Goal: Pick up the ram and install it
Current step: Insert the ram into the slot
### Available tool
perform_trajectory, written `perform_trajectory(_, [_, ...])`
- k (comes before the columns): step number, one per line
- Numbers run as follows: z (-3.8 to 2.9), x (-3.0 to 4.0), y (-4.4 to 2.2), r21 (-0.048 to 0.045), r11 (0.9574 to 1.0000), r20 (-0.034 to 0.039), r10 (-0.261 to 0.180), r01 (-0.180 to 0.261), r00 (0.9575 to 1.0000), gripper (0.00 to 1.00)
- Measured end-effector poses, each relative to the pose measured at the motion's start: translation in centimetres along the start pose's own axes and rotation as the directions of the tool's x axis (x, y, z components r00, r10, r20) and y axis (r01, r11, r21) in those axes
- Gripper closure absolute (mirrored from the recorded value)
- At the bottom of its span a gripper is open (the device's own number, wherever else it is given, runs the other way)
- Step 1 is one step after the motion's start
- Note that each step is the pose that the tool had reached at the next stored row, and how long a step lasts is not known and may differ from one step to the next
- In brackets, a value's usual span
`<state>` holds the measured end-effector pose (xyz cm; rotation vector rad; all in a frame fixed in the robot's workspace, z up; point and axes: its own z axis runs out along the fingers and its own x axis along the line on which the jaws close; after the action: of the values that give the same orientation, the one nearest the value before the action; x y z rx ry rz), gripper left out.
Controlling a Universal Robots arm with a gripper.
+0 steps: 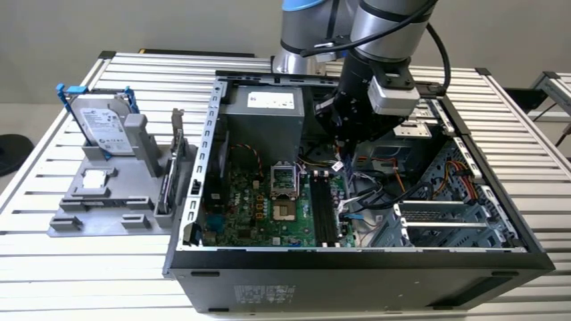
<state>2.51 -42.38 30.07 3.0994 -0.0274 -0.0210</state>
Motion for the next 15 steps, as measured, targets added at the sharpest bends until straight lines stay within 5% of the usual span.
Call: perform_trajectory(15, [0.51,0.01,-0.02,-0.0002,1.0000,0.0000,0.000,0.000,1.0000,1.00])
